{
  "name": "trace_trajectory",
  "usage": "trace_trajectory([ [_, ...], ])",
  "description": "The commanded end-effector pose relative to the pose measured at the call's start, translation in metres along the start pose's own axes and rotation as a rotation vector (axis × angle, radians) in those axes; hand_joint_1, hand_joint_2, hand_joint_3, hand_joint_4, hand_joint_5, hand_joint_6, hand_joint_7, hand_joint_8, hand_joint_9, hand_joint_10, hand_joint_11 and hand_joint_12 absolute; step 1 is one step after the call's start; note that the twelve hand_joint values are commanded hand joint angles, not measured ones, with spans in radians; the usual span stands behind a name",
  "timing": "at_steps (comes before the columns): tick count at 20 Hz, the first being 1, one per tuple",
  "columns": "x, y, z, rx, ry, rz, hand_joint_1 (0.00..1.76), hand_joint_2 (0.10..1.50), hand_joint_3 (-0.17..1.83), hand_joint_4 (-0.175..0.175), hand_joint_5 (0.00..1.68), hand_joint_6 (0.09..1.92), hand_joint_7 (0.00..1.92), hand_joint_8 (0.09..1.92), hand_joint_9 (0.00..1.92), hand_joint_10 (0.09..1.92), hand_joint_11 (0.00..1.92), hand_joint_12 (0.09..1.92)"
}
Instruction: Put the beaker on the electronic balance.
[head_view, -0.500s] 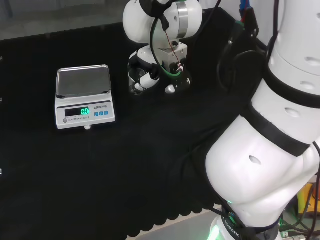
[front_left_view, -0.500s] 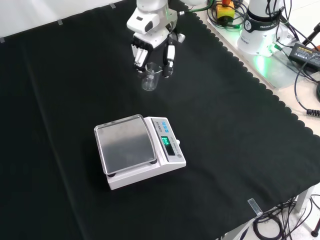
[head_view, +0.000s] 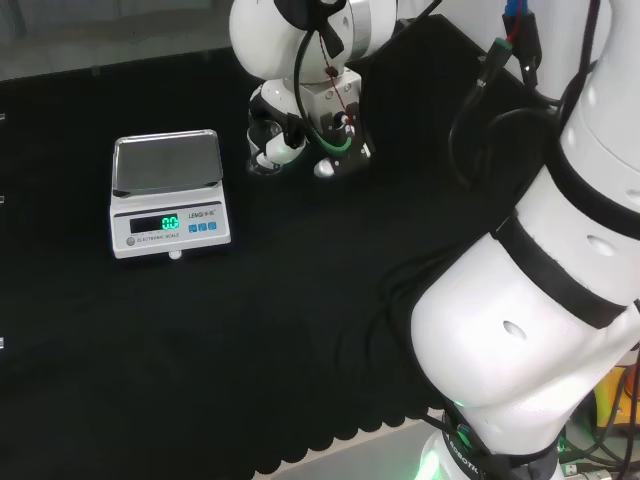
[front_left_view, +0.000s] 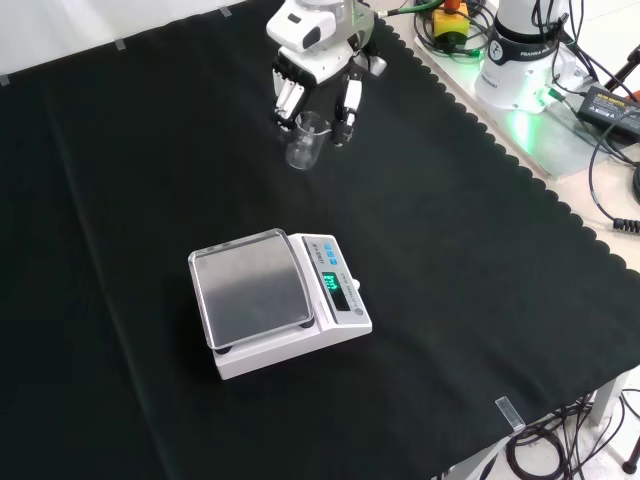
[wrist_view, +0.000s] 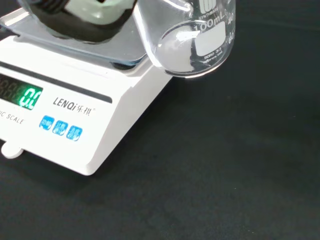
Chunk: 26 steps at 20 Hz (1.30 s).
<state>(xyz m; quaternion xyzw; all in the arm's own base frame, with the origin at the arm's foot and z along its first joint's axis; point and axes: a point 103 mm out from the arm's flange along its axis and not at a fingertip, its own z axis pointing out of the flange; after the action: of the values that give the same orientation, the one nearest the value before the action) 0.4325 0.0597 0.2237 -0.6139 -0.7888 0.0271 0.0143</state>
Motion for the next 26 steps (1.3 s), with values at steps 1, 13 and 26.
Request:
trace_trajectory([
  [1, 0.014, -0.006, -0.016, 0.039, -0.054, -0.021, 1.10, 1.12, 0.04, -0.082, 0.94, 1.07, 0.97, 0.79, 1.48, 0.27, 1.51, 0.66],
  [13, 0.004, 0.029, -0.027, 0.076, 0.055, -0.081, 1.10, 1.12, 0.03, -0.079, 0.94, 1.07, 0.97, 0.79, 1.48, 0.27, 1.51, 0.65],
  [26, 0.028, 0.082, -0.031, 0.112, 0.062, -0.165, 1.10, 1.12, 0.03, -0.078, 0.93, 1.07, 0.97, 0.79, 1.49, 0.27, 1.51, 0.65],
])
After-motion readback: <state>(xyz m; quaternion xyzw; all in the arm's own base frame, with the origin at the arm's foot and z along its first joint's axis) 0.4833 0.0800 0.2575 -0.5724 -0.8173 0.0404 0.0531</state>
